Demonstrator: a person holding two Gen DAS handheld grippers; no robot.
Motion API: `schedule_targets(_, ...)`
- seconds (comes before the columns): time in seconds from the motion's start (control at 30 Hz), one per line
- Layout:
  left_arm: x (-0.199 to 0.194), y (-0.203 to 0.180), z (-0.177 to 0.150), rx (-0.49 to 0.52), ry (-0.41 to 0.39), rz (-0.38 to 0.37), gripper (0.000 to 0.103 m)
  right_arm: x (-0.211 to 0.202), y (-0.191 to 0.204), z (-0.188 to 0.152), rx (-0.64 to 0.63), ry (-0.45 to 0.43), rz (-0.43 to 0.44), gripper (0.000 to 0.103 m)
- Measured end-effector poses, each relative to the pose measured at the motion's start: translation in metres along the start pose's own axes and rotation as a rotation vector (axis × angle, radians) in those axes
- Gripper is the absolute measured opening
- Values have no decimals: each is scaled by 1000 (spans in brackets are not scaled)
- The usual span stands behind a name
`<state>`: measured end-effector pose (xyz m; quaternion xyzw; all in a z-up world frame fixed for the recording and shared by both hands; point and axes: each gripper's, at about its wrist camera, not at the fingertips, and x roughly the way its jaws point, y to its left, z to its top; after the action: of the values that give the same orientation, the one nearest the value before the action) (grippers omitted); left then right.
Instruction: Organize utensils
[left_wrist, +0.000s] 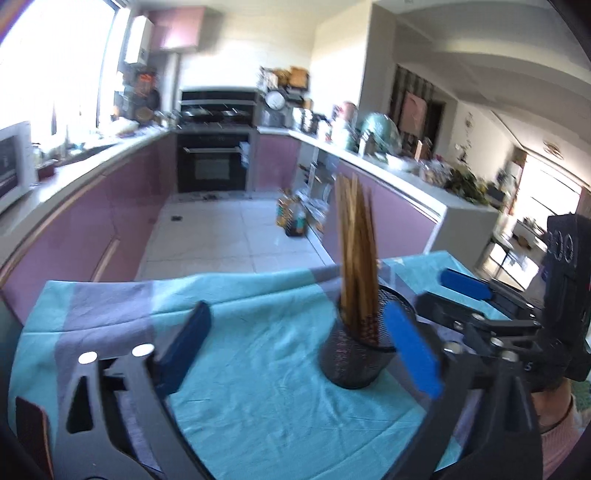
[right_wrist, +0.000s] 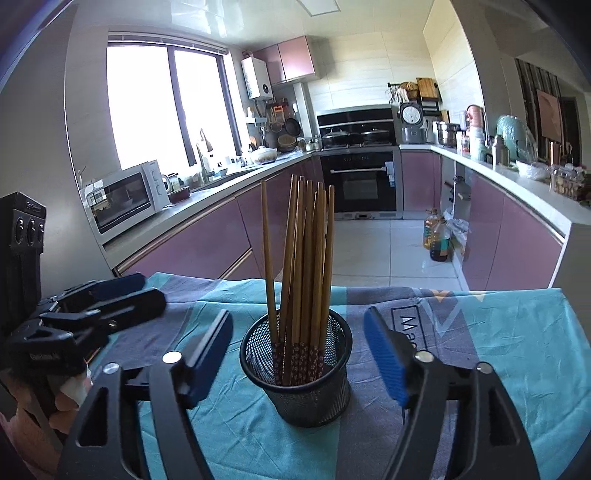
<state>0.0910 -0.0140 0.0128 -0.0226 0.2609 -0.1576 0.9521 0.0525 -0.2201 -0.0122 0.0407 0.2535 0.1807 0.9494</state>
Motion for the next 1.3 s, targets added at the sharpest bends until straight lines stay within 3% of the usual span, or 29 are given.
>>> schedule_targets(0.17, -32, 12, -14, -13, -87, 74, 97, -13, 11, -10, -31, -47, -32, 97)
schedule_targets(0.53, -90, 28, -42, -22, -188, 207, 97, -42, 31, -27, -72, -144, -110, 97)
schedule_targets(0.87, -127, 32, -60, -20, -242, 263, 97, -60, 47, -36, -96, -203, -155, 97)
schedule_targets(1.3, -145, 32, -65, -24, -267, 290, 97, -67, 53, -37, -94, -229, -167, 97)
